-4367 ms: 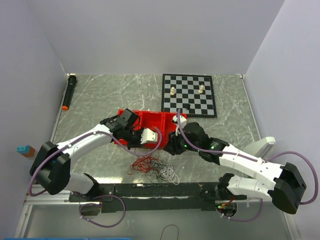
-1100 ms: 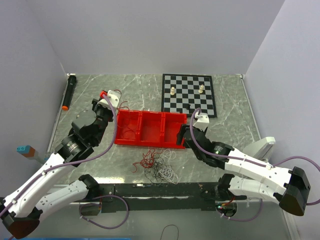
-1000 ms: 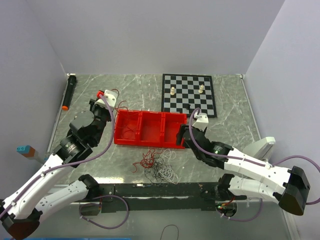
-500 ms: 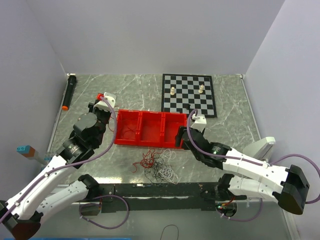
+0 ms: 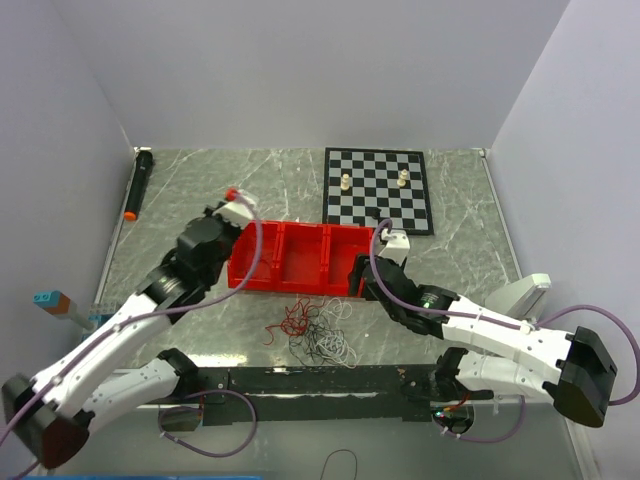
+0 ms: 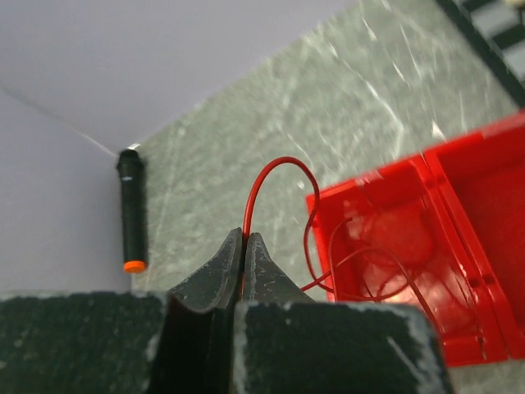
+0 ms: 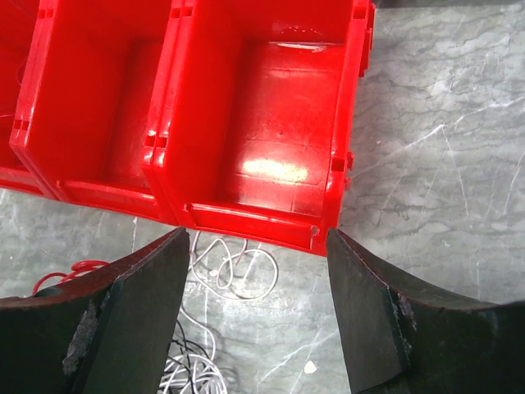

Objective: Untangle the cables

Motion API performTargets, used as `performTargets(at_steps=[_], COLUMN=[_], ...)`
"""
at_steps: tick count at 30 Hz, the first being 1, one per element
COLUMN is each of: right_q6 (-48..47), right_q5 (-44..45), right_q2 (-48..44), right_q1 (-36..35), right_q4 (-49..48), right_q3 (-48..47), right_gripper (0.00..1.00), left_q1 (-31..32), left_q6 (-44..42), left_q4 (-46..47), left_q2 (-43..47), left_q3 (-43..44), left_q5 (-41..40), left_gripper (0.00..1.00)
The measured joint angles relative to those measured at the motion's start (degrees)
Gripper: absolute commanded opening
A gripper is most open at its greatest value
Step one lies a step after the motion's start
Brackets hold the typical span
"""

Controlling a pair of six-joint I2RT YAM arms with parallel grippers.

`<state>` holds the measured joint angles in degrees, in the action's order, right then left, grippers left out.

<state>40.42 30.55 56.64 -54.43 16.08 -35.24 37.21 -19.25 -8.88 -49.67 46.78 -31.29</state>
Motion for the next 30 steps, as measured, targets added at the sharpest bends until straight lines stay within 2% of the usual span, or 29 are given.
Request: performTargets(at_steps=[8, 22, 30], right_q6=[0.0, 0.2, -0.4], right_q5=[-0.3, -3.1, -5.1], right_q2=[-0.4, -1.5, -3.0], right_q1=[0.9, 3.1, 5.8], right_q4=[-0.9, -3.3, -4.6], right_q3=[1.9, 3.9, 6.3], right_gripper=[0.74, 0.74, 0.74], left_q1=[0.0, 0.0, 0.0], left_q6=[-2.8, -7.0, -9.7], left_q4=[3.9, 15.4, 18.3], left_q2=[-12.3, -20.1, -22.0], left_q3=[-0.6, -0.8, -8.6], left_q5=[3.5, 7.8, 10.6], left_gripper=[0.01, 0.01, 0.01])
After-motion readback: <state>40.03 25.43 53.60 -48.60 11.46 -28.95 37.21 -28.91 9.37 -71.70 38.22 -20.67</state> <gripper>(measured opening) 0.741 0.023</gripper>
